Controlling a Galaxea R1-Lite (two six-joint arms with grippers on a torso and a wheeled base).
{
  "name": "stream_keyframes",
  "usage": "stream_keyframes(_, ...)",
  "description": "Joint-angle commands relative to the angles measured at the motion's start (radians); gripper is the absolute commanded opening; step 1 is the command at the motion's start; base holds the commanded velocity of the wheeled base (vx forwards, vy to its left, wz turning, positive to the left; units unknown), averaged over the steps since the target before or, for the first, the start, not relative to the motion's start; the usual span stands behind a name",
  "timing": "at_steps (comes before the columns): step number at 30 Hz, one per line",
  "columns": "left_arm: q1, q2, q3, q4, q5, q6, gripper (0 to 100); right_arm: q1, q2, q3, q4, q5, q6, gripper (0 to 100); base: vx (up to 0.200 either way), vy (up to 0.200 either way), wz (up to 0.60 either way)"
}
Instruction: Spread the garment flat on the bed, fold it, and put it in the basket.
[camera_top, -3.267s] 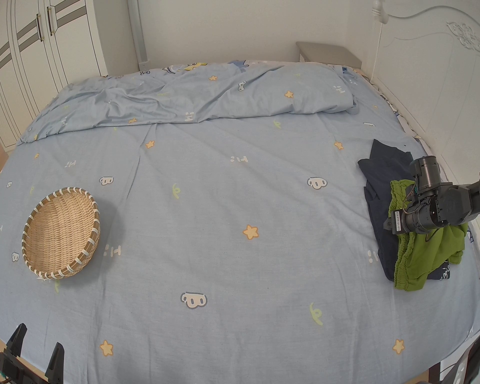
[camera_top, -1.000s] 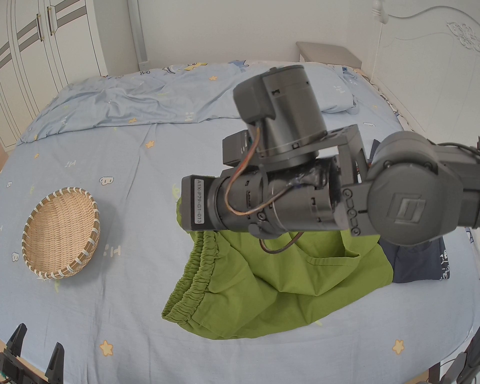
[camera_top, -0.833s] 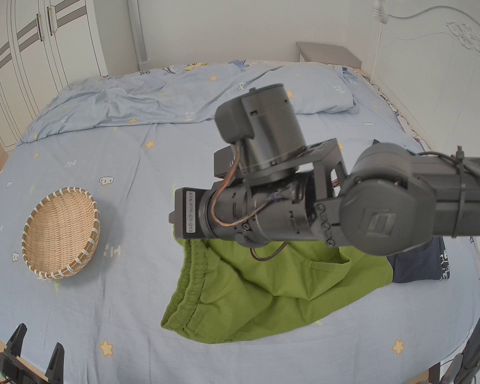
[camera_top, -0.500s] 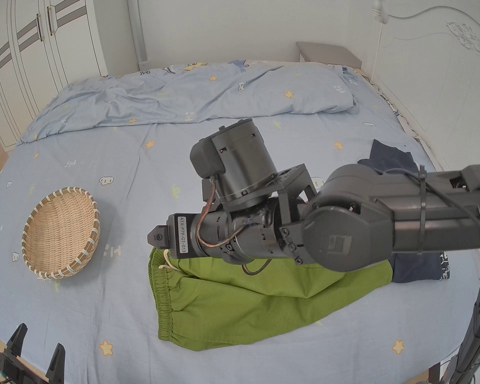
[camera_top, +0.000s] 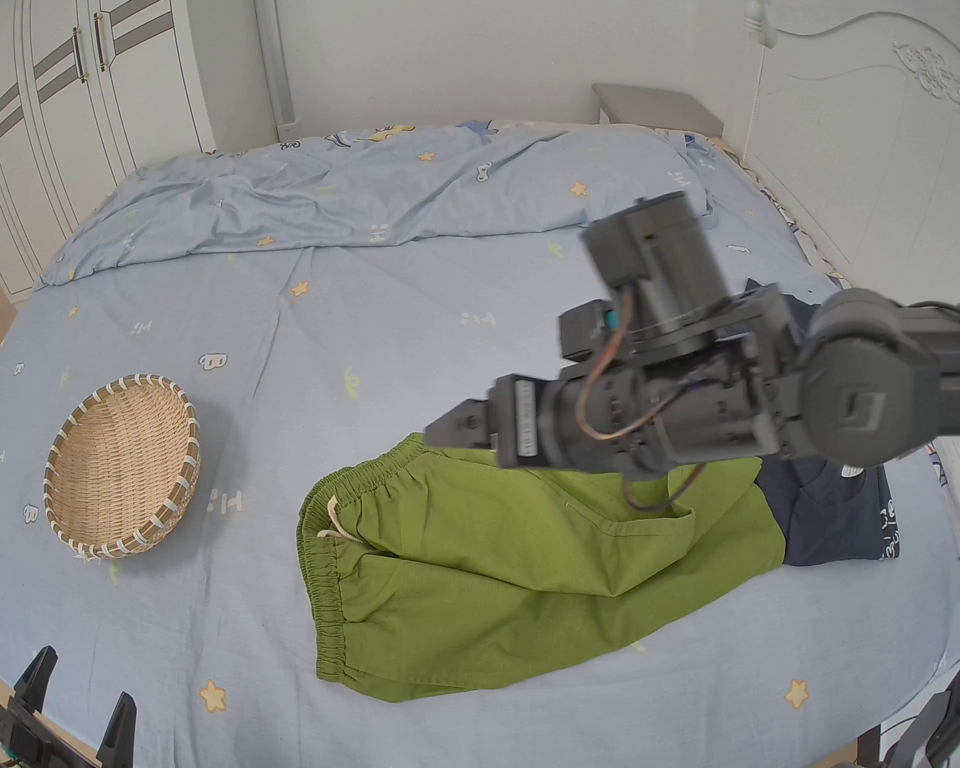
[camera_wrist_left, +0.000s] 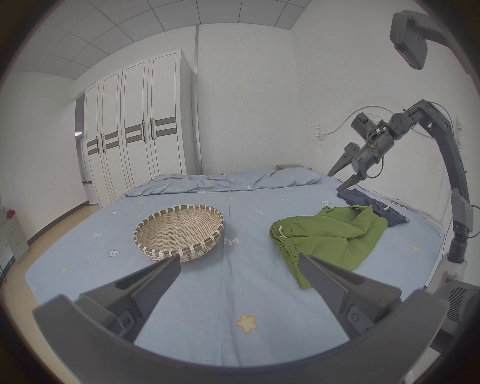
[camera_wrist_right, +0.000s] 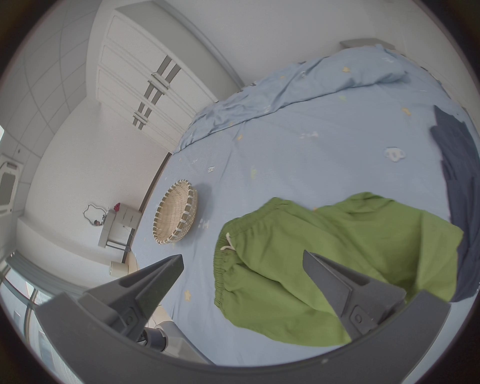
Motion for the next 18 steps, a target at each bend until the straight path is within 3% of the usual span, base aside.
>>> stream_keyframes(1,0.001,-0.013,0.016,-0.002,-0.005,0.029,100,-0.2,-0.331,0.259,-0.011,0.121,0.011,100,0.0,0.0,0.0)
stream_keyframes(8,-0.001,-0.013,0.008,0.0,-0.005,0.008,100,-0.404,-0.541,0.446,-0.087,0.278,0.02,100,0.0,0.0,0.0)
stream_keyframes(9,-0.007,-0.005,-0.104,0.007,-0.013,-0.066,100,-0.475,-0.581,0.484,-0.111,0.336,0.023,100,0.0,0.0,0.0)
stream_keyframes(11,-0.011,0.019,-0.237,0.043,-0.044,-0.17,100,-0.524,-0.592,0.498,-0.129,0.374,0.023,100,0.0,0.0,0.0)
stream_keyframes(12,-0.018,0.08,-0.334,0.105,-0.108,-0.218,100,-0.556,-0.595,0.505,-0.142,0.408,0.023,100,0.0,0.0,0.0)
stream_keyframes(15,0.012,0.226,-0.441,0.21,-0.266,-0.225,100,-0.579,-0.599,0.524,-0.148,0.443,0.022,100,0.0,0.0,0.0)
stream_keyframes(18,0.028,0.35,-0.452,0.202,-0.324,-0.23,100,-0.579,-0.61,0.548,-0.149,0.445,0.02,100,0.0,0.0,0.0)
